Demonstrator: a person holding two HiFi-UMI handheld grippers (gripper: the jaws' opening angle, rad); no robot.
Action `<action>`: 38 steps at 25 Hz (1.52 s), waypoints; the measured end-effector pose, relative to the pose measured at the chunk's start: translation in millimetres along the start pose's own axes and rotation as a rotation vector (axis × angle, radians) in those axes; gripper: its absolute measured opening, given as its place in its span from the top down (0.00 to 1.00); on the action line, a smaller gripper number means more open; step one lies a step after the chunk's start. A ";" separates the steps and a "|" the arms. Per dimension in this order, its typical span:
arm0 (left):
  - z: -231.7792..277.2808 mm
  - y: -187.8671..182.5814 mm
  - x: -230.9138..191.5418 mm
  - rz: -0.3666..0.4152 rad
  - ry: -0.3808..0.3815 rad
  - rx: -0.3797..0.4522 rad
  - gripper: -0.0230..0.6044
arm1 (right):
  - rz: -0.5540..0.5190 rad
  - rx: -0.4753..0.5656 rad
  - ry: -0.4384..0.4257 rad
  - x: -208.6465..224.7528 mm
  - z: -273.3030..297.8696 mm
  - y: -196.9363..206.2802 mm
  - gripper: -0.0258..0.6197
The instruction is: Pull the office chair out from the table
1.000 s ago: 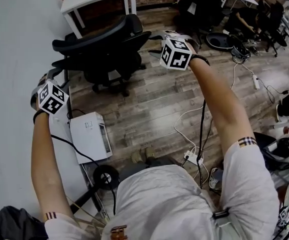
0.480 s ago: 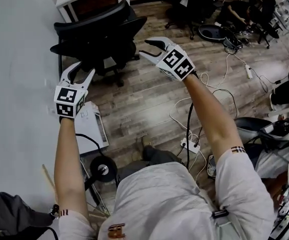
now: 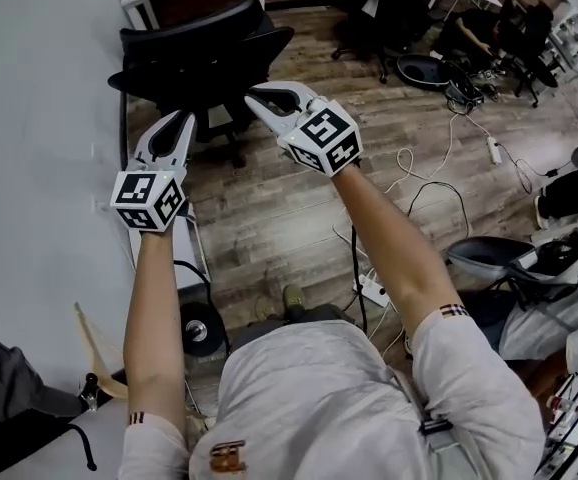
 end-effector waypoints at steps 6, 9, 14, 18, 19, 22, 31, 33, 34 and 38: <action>-13.8 -20.1 16.8 -0.025 -0.012 0.107 0.96 | 0.036 0.124 -0.043 -28.8 3.0 -21.2 0.96; -17.7 -25.8 26.7 -0.005 0.002 0.117 0.96 | 0.073 0.166 -0.042 -37.5 -0.2 -26.4 0.96; -22.0 -24.1 30.0 0.011 0.010 0.129 0.96 | 0.100 0.194 -0.063 -50.0 3.7 -28.7 0.96; -19.4 -25.9 28.8 0.022 0.015 0.131 0.96 | 0.089 0.191 -0.074 -54.6 7.6 -29.6 0.96; -18.1 -27.4 28.6 0.024 0.016 0.129 0.96 | 0.089 0.189 -0.074 -54.2 8.2 -29.9 0.96; -14.5 -30.7 27.0 0.025 0.019 0.124 0.96 | 0.092 0.184 -0.070 -51.4 9.5 -31.3 0.96; -9.2 -26.3 29.9 0.021 0.040 0.120 0.96 | 0.095 0.175 -0.059 -47.3 6.5 -29.6 0.96; -9.5 -23.7 30.7 0.021 0.044 0.118 0.96 | 0.095 0.173 -0.057 -48.0 5.6 -27.6 0.96; -9.7 -22.5 30.9 0.021 0.046 0.119 0.96 | 0.095 0.172 -0.057 -48.5 5.5 -26.3 0.96; -8.2 -21.6 32.7 0.027 0.053 0.121 0.96 | 0.092 0.173 -0.055 -48.2 3.6 -23.9 0.96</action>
Point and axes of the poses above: the fingertips, and each gripper's own axes: z forward along the fingers, x to its right, y out of its underside, the point moved 10 cm from there along -z, backward along the fingers, and after that the axes turned 9 degrees about -x, right-handed, at the moved point
